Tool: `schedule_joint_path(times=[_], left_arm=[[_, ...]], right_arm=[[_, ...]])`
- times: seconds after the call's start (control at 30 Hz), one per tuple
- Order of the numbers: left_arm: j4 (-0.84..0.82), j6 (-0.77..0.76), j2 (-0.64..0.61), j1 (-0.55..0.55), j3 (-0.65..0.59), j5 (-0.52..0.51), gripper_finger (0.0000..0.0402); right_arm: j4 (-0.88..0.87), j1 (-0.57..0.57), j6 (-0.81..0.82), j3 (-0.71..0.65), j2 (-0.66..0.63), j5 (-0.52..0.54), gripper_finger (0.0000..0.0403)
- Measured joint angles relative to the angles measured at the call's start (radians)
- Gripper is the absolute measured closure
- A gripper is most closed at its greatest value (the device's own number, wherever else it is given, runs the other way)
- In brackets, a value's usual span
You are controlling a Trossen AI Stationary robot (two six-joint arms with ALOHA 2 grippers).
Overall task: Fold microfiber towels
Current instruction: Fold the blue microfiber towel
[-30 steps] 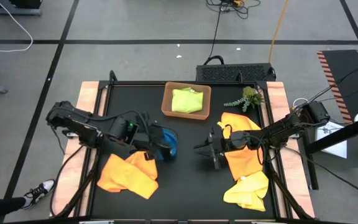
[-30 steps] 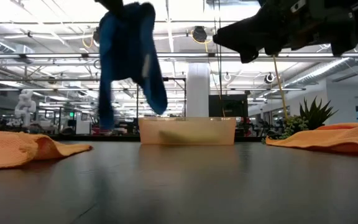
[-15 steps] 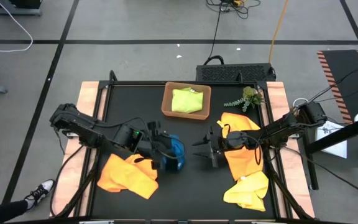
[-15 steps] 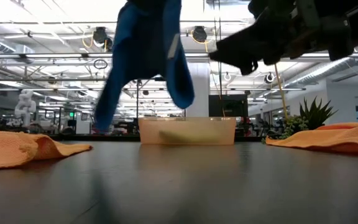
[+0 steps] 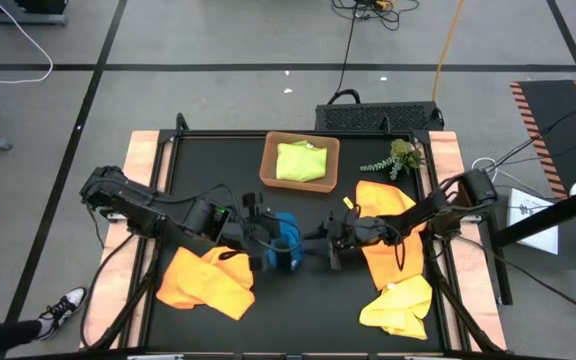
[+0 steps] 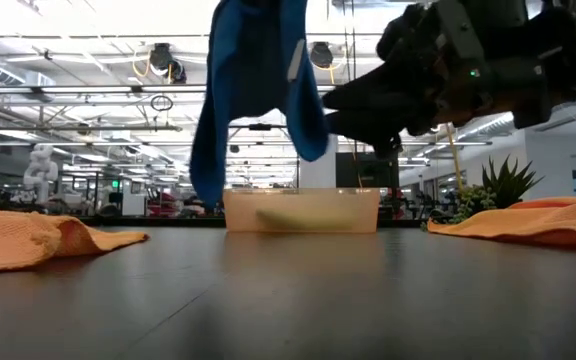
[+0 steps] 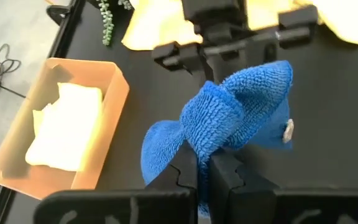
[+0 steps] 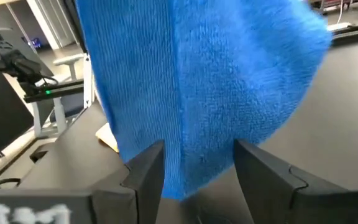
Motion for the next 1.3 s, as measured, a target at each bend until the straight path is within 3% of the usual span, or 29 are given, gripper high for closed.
schedule_joint_path(times=[0.23,0.37,0.73,1.03,1.3], left_arm=[[0.051,0.026,0.0,0.0,0.0,-0.007,0.0388],[0.048,0.027,0.0,0.0,0.0,0.001,0.0395],[0.042,-0.008,0.0,0.0,-0.035,0.155,0.0325],[0.044,-0.121,0.0,0.0,-0.225,0.252,0.0319],[0.241,-0.173,0.0,0.0,-0.408,0.319,0.0319]], right_arm=[[-0.005,-0.001,0.023,0.074,0.075,0.008,0.022],[-0.011,-0.004,0.015,0.077,0.076,0.072,0.0224],[-0.04,-0.006,-0.038,0.077,0.07,0.109,0.029],[-0.179,-0.005,-0.06,0.076,0.036,0.106,0.0394],[-0.391,0.005,-0.057,0.076,-0.106,0.106,0.0391]])
